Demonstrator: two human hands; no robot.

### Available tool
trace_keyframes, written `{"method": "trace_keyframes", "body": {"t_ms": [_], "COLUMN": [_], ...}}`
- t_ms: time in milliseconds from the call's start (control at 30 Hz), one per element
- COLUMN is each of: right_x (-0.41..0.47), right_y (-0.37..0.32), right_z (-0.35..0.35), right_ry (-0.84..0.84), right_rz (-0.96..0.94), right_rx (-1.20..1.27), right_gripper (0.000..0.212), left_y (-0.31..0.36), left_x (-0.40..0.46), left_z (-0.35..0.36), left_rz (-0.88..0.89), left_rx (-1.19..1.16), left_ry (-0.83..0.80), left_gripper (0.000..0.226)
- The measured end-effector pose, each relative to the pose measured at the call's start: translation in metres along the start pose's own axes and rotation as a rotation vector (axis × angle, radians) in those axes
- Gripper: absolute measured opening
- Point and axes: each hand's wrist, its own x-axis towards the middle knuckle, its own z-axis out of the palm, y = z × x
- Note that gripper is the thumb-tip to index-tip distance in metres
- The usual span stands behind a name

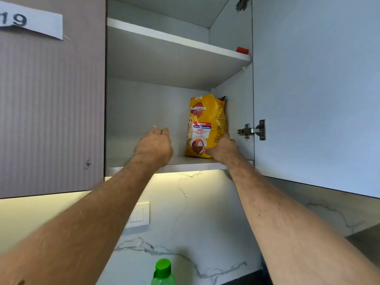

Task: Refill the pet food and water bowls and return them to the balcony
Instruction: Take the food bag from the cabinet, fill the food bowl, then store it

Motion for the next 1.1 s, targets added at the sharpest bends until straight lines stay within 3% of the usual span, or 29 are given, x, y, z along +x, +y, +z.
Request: {"method": "trace_keyframes", "body": {"t_ms": [200, 367, 900, 1100], "right_x": [0.047, 0.069, 0.066, 0.058], "right_y": [0.002, 0.007, 0.006, 0.003], "right_z": [0.008, 0.021, 0.013, 0.012], "right_ry": [-0.098, -0.151, -0.071, -0.018], "right_rz": [0.127, 0.165, 0.176, 0.128], "right_rx": [0.009, 0.041, 0.040, 0.191], "right_gripper": [0.140, 0.148, 0.112, 0.157], "left_y": [0.009, 0.007, 0.008, 0.008], "left_x": [0.033, 0.043, 0.039, 0.037], "left_z": [0.024, 0.041, 0.039, 0.039], "left_rz": [-0.051, -0.125, -0.163, -0.198], "left_rx": [-0.029, 0.008, -0.022, -0.048], "left_ry": [-0.029, -0.112, -0.165, -0.168], "left_gripper": [0.056, 0.072, 0.065, 0.067]}}
